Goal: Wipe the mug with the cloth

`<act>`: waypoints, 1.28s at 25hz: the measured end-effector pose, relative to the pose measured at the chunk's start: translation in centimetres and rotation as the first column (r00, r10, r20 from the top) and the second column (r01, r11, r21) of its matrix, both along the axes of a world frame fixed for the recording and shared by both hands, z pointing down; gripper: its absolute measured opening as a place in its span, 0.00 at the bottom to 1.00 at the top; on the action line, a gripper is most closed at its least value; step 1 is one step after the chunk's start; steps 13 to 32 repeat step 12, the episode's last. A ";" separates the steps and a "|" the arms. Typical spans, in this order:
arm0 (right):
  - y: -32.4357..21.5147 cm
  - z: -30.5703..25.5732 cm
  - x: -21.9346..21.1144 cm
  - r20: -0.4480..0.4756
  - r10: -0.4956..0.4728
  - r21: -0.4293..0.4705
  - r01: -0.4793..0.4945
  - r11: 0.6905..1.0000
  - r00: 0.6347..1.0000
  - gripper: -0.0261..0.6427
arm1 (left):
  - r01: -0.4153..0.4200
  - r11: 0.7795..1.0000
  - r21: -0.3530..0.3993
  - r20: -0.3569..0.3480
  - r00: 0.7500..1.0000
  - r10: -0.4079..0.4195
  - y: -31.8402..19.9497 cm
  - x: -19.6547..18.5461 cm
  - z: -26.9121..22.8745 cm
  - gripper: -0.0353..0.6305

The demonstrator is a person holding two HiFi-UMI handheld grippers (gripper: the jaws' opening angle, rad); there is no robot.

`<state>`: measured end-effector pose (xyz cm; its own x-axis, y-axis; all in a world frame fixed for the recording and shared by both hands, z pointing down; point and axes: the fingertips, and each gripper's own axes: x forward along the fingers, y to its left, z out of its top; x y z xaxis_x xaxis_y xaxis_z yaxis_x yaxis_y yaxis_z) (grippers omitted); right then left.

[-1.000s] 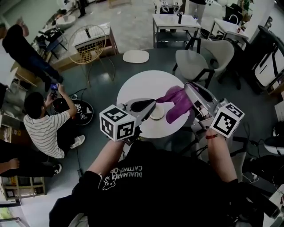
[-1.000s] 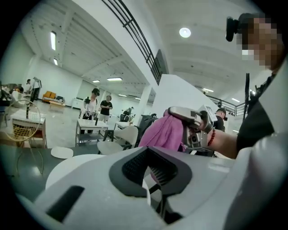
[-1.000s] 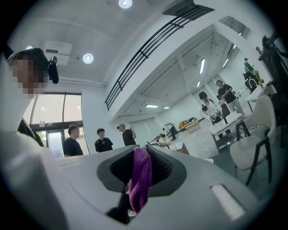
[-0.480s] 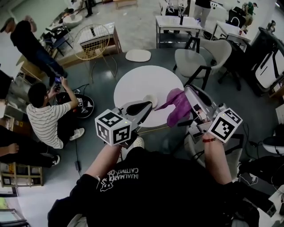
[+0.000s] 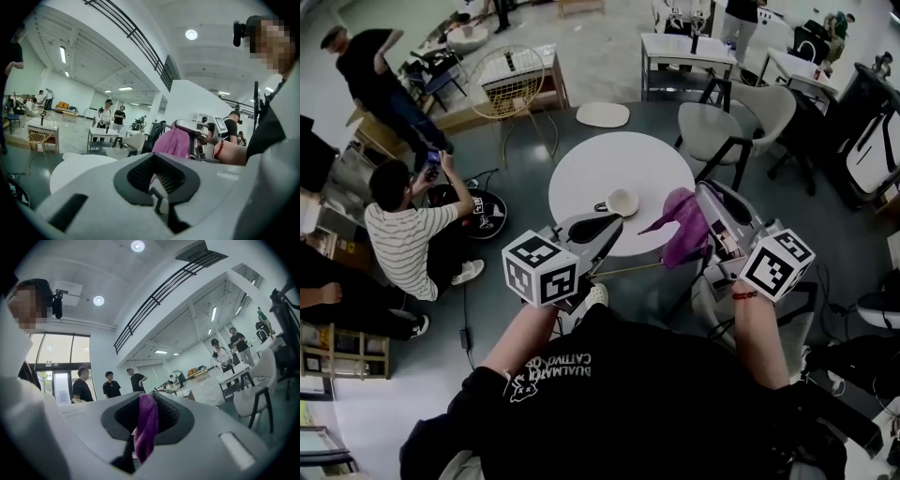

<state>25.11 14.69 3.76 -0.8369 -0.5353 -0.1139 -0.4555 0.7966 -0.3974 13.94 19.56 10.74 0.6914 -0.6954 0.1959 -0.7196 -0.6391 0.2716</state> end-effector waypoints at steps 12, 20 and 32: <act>1.1 0.5 0.4 -0.039 0.006 0.008 -0.006 1.000 0.999 0.13 | 0.003 1.000 0.011 0.017 1.000 -0.003 1.0 0.5 -0.2 0.05; 1.1 0.5 0.4 -0.039 0.006 0.008 -0.006 1.000 0.999 0.13 | 0.003 1.000 0.011 0.017 1.000 -0.003 1.0 0.5 -0.2 0.05; 1.1 0.5 0.4 -0.039 0.006 0.008 -0.006 1.000 0.999 0.13 | 0.003 1.000 0.011 0.017 1.000 -0.003 1.0 0.5 -0.2 0.05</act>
